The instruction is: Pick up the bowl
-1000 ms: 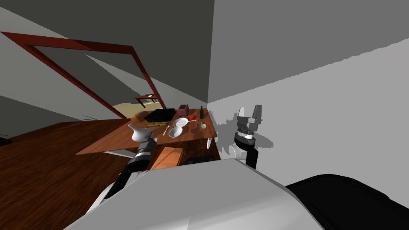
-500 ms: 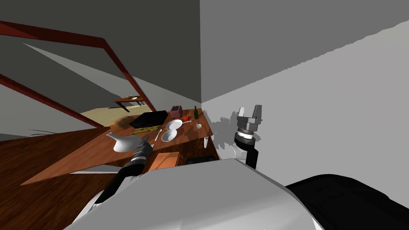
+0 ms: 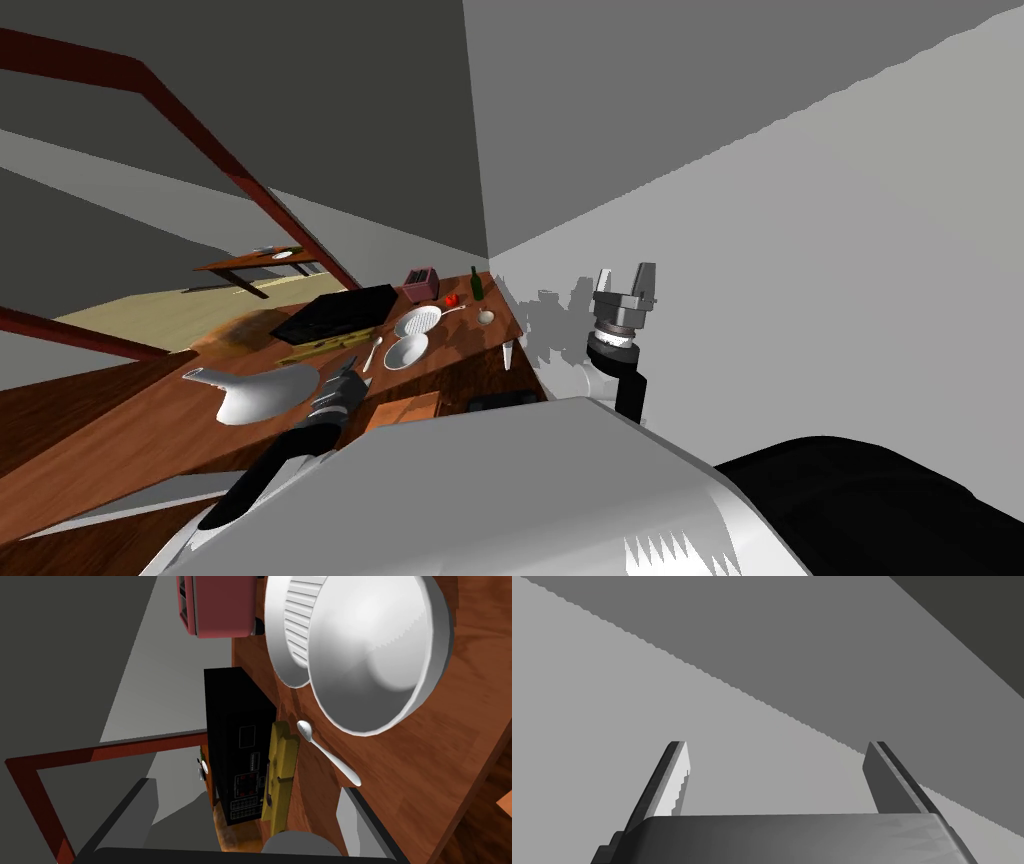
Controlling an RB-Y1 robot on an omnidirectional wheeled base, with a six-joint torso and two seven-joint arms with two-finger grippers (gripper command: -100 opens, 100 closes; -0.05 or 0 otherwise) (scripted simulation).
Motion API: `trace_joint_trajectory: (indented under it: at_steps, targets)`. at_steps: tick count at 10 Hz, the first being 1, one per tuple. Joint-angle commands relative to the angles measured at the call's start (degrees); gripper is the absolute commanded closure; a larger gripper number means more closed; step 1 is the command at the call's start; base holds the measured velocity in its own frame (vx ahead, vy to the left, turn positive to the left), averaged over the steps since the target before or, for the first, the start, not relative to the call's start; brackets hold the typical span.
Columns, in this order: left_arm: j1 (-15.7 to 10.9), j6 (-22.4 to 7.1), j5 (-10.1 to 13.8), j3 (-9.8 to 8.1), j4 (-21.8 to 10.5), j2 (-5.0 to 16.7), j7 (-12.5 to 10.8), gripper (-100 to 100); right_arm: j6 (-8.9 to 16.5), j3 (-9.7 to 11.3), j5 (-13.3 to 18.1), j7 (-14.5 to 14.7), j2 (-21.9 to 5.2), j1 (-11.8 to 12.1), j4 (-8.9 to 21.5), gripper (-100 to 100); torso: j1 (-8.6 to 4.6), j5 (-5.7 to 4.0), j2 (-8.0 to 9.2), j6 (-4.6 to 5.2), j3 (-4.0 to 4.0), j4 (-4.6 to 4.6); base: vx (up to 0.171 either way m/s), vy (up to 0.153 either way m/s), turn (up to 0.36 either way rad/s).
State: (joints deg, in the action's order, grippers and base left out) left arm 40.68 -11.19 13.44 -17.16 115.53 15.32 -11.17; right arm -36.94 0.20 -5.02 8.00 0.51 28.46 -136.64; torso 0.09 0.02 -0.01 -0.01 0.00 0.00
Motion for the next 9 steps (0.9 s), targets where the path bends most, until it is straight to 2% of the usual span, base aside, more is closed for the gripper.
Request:
trace_joint_trajectory:
  at_steps: [1, 2, 5, 6, 8, 9]
  targets:
    - [0.0, -2.0, 0.3, -0.44, -0.5, 0.0, -0.7, -100, 0.0, 0.0, 0.0, 0.0, 0.0, 0.0, 0.0, 0, 0.0, 0.0, 0.0, 0.0, 0.0, 0.0, -0.002, 0.01, -0.137]
    - [0.5, -4.2, 1.2, -1.43, -1.2, 0.5, -2.0, -100, 0.0, 0.0, 0.0, 0.0, 0.0, 0.0, 0.0, 0, 0.0, 0.01, -0.01, -0.05, -0.01, 0.0, 0.001, 0.004, -0.236]
    - [1.6, -10.5, 3.6, -4.02, -3.3, 1.4, -5.9, -100, 0.0, 0.0, 0.0, 0.0, 0.0, 0.0, 0.0, 0, 0.06, 0.02, -0.06, 0.0, -0.03, -0.01, 0.007, 0.02, -0.433]
    - [1.6, -11.3, 3.6, -4.02, -3.3, 1.4, -5.9, -100, 0.0, 0.0, 0.0, 0.0, 0.0, 0.0, 0.0, 0, 0.08, 0.02, -0.05, -0.02, -0.03, -0.01, 0.002, 0.024, -0.119]
    - [2.3, -15.0, 5.0, -5.38, -4.6, 1.7, -8.4, -100, 0.0, 0.0, 0.0, 0.0, 0.0, 0.0, 0.0, 0, 0.02, 0.01, -0.04, -0.03, -0.02, -0.01, 0.002, 0.011, -0.312]
    - [2.3, -15.7, 5.0, -5.38, -4.6, 1.7, -8.4, -100, 0.0, 0.0, 0.0, 0.0, 0.0, 0.0, 0.0, 0, 0.04, 0.01, -0.06, -0.01, -0.03, -0.01, 0.003, 0.019, -0.125]
